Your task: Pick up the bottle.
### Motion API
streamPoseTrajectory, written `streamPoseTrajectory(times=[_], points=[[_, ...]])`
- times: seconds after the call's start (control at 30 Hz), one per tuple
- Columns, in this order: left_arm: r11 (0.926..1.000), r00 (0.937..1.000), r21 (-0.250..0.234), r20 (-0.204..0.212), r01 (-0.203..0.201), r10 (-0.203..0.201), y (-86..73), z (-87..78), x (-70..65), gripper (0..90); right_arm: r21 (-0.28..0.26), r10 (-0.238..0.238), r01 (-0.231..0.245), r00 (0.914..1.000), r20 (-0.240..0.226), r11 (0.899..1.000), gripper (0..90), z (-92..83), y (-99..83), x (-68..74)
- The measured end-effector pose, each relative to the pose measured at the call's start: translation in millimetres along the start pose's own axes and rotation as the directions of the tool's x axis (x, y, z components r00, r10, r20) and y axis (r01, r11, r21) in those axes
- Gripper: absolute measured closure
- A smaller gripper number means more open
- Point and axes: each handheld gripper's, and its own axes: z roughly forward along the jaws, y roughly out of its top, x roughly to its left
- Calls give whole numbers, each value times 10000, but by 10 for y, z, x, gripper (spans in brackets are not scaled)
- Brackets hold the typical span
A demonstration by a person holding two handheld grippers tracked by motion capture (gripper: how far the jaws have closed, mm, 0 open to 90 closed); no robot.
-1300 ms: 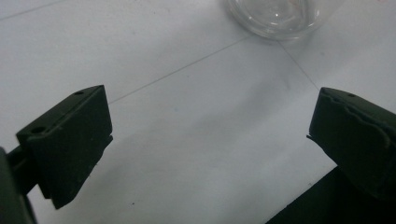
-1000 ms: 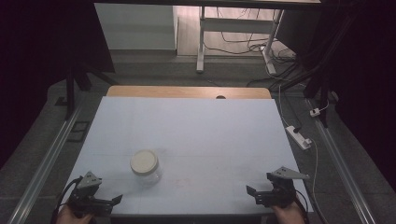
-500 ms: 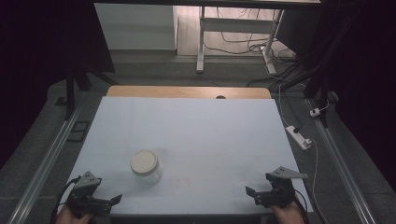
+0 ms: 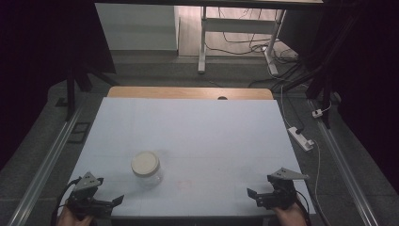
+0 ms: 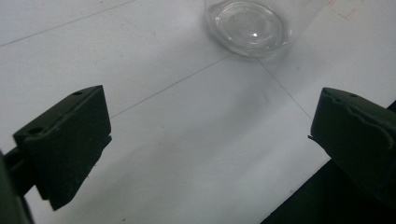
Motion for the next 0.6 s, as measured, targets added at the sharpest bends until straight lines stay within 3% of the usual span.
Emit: streamPoseTrajectory(times=[0.33, 0.47, 0.6], points=[[9992, 9977, -173, 568, -368, 377, 53, 28, -13, 0, 91, -3, 4, 10000, -48, 10000, 0, 8, 3, -3], [9962, 9924, -424, 940, -757, 794, 108, 59, -45, 0, 142, 9, -9, 10000, -57, 9999, 0, 13, 5, -2], [9946, 9866, -365, 1284, -968, 1007, 149, 108, -66, 0, 151, -5, 6, 10000, -59, 9999, 0, 14, 5, -1]])
